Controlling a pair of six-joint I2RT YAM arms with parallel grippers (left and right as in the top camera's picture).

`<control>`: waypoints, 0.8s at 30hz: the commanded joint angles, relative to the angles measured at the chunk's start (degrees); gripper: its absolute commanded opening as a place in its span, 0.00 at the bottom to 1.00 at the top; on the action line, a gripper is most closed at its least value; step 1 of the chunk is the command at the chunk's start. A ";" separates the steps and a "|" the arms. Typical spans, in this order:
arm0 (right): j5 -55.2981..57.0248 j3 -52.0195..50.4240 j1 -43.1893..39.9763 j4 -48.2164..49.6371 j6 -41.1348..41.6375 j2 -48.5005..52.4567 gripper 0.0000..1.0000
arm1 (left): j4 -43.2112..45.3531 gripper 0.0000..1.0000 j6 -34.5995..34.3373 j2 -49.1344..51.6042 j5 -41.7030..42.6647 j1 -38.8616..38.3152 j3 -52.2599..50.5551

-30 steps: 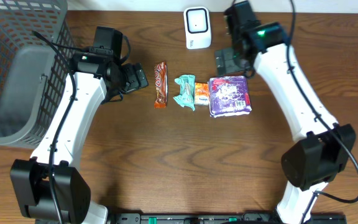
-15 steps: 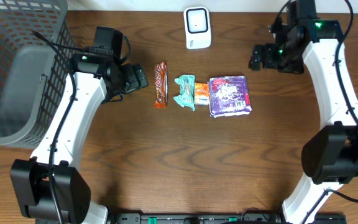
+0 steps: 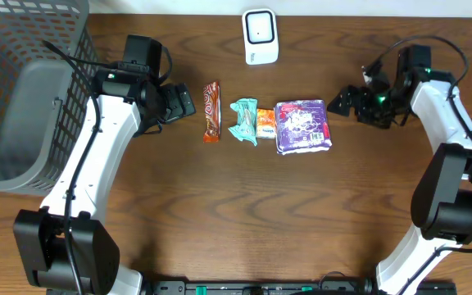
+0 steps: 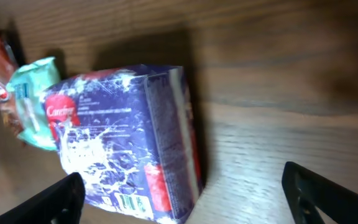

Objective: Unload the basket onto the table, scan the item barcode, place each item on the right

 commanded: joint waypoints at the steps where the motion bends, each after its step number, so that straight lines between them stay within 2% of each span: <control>1: -8.04 -2.82 -0.35 2.78 -1.27 0.31 0.91 | -0.13 0.98 -0.07 0.02 -0.72 0.04 0.50; 6: -11.10 -4.92 -0.20 7.10 -0.61 0.31 0.80 | -0.13 0.98 -0.09 0.02 -0.72 0.04 0.50; 24: -10.21 -5.40 1.73 14.93 3.98 0.31 0.77 | -0.13 0.98 -0.09 0.02 -0.72 0.04 0.50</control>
